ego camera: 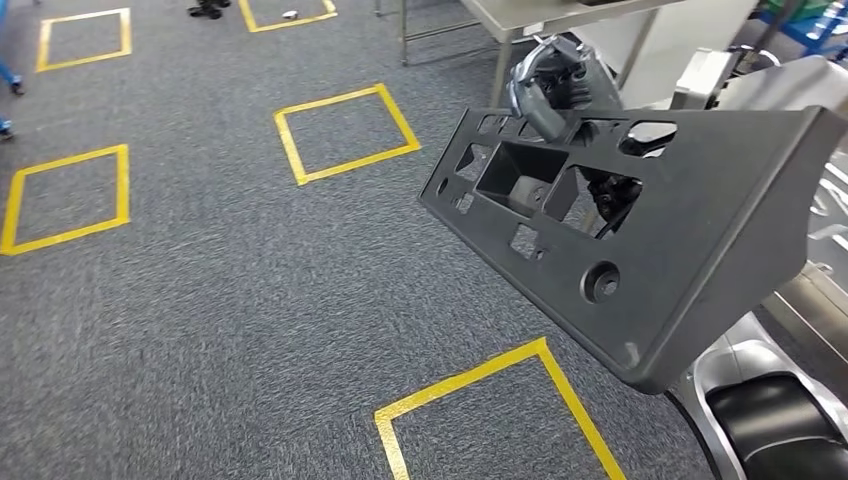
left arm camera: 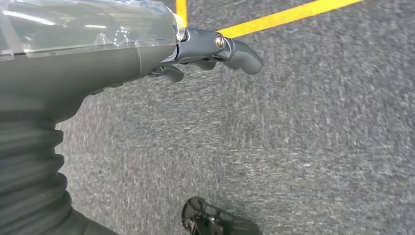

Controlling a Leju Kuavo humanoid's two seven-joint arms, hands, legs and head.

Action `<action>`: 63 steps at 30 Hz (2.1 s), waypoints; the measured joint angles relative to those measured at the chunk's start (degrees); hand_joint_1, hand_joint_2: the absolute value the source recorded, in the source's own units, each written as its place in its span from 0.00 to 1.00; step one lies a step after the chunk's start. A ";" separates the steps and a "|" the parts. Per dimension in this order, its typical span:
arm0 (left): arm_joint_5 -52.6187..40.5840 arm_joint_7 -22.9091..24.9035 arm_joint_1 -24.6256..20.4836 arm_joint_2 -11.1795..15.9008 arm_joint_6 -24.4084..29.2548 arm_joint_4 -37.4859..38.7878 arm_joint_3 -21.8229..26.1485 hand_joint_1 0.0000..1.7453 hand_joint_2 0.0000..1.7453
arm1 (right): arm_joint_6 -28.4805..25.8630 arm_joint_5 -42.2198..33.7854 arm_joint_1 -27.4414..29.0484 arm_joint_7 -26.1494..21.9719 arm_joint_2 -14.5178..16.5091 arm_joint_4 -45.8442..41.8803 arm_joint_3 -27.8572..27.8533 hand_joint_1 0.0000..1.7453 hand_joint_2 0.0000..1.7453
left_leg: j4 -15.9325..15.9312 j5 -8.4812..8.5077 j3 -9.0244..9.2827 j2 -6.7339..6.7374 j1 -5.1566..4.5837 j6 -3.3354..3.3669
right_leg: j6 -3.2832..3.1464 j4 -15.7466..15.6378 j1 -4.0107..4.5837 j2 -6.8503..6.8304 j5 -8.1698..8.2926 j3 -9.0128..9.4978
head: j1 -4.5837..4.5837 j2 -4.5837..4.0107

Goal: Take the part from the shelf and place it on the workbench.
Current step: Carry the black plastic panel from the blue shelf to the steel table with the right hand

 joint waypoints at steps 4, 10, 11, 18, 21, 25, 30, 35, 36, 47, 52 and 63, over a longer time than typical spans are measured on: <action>0.01 0.01 -0.09 0.04 0.01 0.00 0.00 0.00 1.00 | 0.03 0.04 0.03 0.01 0.53 0.65 0.01 0.95 1.00 | -12.51 7.39 4.69 -3.16 0.43 0.27 | 0.60 1.00 -0.14 3.07 -0.45 -0.28 | 0.01 0.00; 0.21 0.35 -0.23 0.86 0.25 0.10 0.04 0.00 1.00 | 0.53 0.61 0.43 -0.48 0.56 1.72 -0.40 0.95 1.00 | -16.76 8.41 6.45 -2.37 0.53 1.93 | 2.56 2.77 -0.49 3.51 -1.21 -2.21 | 0.00 0.00; 0.27 0.41 -0.25 1.09 0.39 0.14 0.09 0.00 1.00 | 0.74 0.66 0.48 -0.77 0.43 1.86 -0.58 0.95 1.00 | -17.07 8.54 6.58 -1.74 0.61 2.22 | 2.81 5.08 -0.46 1.81 -2.51 -3.33 | 0.00 0.00; 0.35 -0.17 0.13 2.07 -0.01 0.33 0.83 0.00 1.00 | 1.96 0.65 0.95 -1.71 -0.25 3.35 -1.35 0.95 1.00 | -17.18 7.73 7.36 2.96 0.43 2.04 | 3.85 8.26 -1.33 -4.02 -1.40 -5.44 | 0.00 0.00; 0.35 -0.34 0.05 2.24 -0.30 0.35 1.02 0.00 1.00 | 1.97 0.63 0.72 -1.79 -0.25 3.63 -1.55 0.95 1.00 | -17.16 6.99 8.11 4.65 -0.05 1.10 | 3.03 0.84 -0.40 -7.00 0.74 -1.70 | 0.00 0.00; 0.35 -0.95 -0.21 2.21 -0.99 0.35 1.38 0.00 1.00 | 2.09 0.55 0.26 -1.72 -0.26 4.09 -1.63 0.95 1.00 | -15.95 5.34 8.31 5.11 0.05 -0.01 | 1.62 0.26 -0.46 -4.29 0.77 -1.36 | -0.01 0.00; 0.35 -1.35 0.23 2.20 -2.99 0.35 2.30 0.00 1.00 | 2.75 -0.16 -0.38 -1.51 -0.25 4.65 -1.65 0.95 1.00 | -0.38 -0.54 0.30 0.15 0.33 -0.31 | 0.68 0.23 -0.55 -0.56 0.64 -0.96 | -0.01 0.00; 0.34 -1.07 0.27 2.28 -3.58 0.35 2.38 0.00 1.00 | 2.74 -0.55 -0.37 -1.41 -0.28 4.73 -1.72 0.95 1.00 | -13.54 8.10 4.42 -3.69 0.66 0.32 | 1.36 1.38 -0.60 3.42 0.05 -1.25 | -0.01 0.00; 0.33 -1.02 0.28 2.30 -3.74 0.35 2.38 0.00 1.00 | 2.68 -0.56 -0.37 -1.30 -0.31 4.72 -1.73 0.95 1.00 | -14.97 8.35 5.01 -4.57 0.69 0.53 | 1.68 1.52 -0.68 4.08 0.06 -1.49 | -0.01 0.00; 0.33 -1.01 -0.30 2.27 -4.67 0.35 2.34 0.00 1.00 | 1.71 -0.26 -1.76 -0.05 -0.08 4.63 -1.95 0.95 1.00 | -16.82 8.67 6.03 1.79 0.57 2.62 | 4.44 14.42 -1.32 -2.32 -4.60 -8.19 | 0.02 0.00; 0.33 -1.31 -0.39 2.25 -4.79 0.35 2.29 0.00 1.00 | 1.69 -0.09 -1.82 -0.05 0.01 4.46 -1.99 0.95 1.00 | -16.84 7.95 6.84 4.46 0.15 1.50 | 3.12 0.19 -0.16 -6.07 0.48 -0.87 | 0.01 0.00; 0.36 -1.95 -0.12 2.48 -4.92 0.35 2.39 0.00 1.00 | 1.71 0.55 -1.03 -0.14 0.86 4.33 -1.75 0.95 1.00 | -5.32 4.65 1.02 -0.34 0.53 0.03 | 1.19 -0.21 -0.73 1.58 0.58 -0.03 | 0.01 0.00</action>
